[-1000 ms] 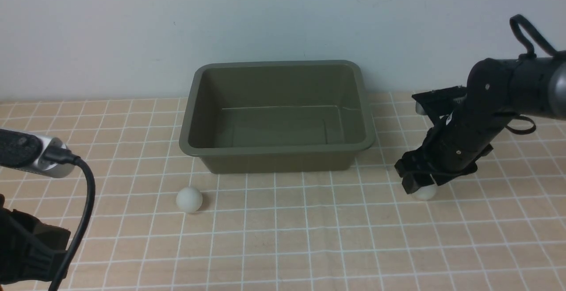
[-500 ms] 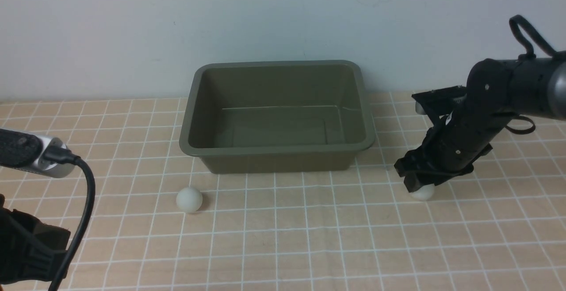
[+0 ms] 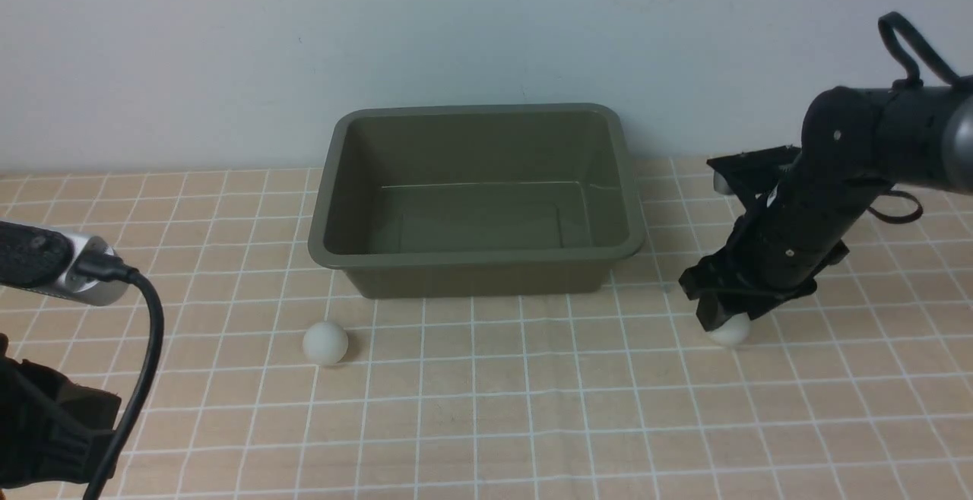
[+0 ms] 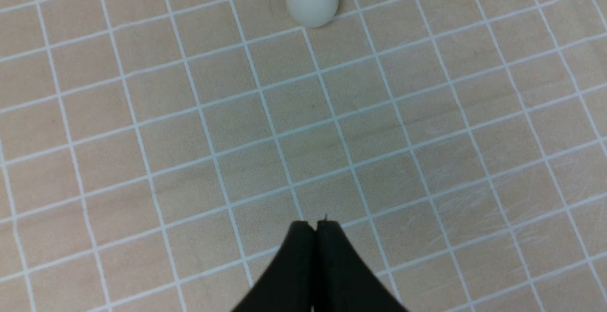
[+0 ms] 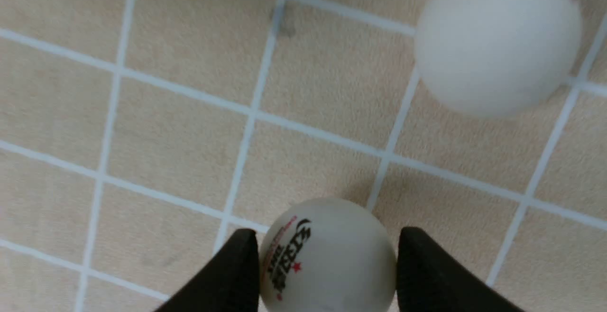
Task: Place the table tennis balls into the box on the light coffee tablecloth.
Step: 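Reach for and grasp a ping pong ball on the table, then release the ping pong ball into the bin and lift the gripper away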
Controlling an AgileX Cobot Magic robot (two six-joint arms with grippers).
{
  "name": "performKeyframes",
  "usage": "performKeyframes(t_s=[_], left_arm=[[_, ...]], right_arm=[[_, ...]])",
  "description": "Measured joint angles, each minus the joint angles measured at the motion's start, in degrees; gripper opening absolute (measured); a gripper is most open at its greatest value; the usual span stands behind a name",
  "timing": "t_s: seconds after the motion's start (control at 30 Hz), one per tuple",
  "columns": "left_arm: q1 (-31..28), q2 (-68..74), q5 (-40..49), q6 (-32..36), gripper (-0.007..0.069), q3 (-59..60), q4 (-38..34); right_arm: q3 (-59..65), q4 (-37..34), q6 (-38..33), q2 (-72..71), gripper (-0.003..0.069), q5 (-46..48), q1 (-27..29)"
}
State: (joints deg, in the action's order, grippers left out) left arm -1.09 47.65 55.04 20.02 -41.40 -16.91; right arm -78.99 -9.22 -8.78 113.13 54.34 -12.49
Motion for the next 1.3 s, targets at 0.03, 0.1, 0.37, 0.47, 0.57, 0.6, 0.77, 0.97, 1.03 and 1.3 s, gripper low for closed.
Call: performKeyframes(t_s=[0.03,0.1,0.37,0.47,0.57,0.6,0.77,0.97,1.03,1.3], left_arm=[[0.0,0.0,0.0,0.0,-0.0066,0.0,0.0],[0.0,0.0,0.0,0.0,-0.0066,0.0,0.0],[0.0,0.0,0.0,0.0,-0.0066,0.0,0.0],[0.0,0.0,0.0,0.0,-0.0066,0.0,0.0],[0.0,0.0,0.0,0.0,-0.0066,0.0,0.0],[0.0,0.0,0.0,0.0,-0.0066,0.0,0.0],[0.0,0.0,0.0,0.0,-0.0066,0.0,0.0],[0.0,0.0,0.0,0.0,-0.0066,0.0,0.0],[0.0,0.0,0.0,0.0,-0.0066,0.0,0.0],[0.0,0.0,0.0,0.0,-0.0066,0.0,0.0]], right_arm=[[-0.86,0.0,0.0,0.0,0.0345,1.04,0.0],[-4.12,-0.18,0.0,0.0,0.0345,3.85,0.0],[-18.69,-5.75,0.0,0.0,0.0345,15.55,0.0],[-23.0,-9.59,-0.74,0.0,0.0345,15.9,0.0],[-25.8,-16.03,-3.61,0.0,0.0345,16.03,0.0],[-26.02,-17.84,-4.48,0.06,0.0345,16.08,-0.17],[-26.27,-19.29,-6.6,1.8,0.0345,13.78,-2.27],[-26.27,-19.22,-8.95,6.5,0.0345,7.84,-5.91],[-26.27,-19.28,-9.87,7.21,0.0345,6.06,-6.34],[-26.27,-19.66,-12.85,7.6,0.0356,2.19,-6.38]])
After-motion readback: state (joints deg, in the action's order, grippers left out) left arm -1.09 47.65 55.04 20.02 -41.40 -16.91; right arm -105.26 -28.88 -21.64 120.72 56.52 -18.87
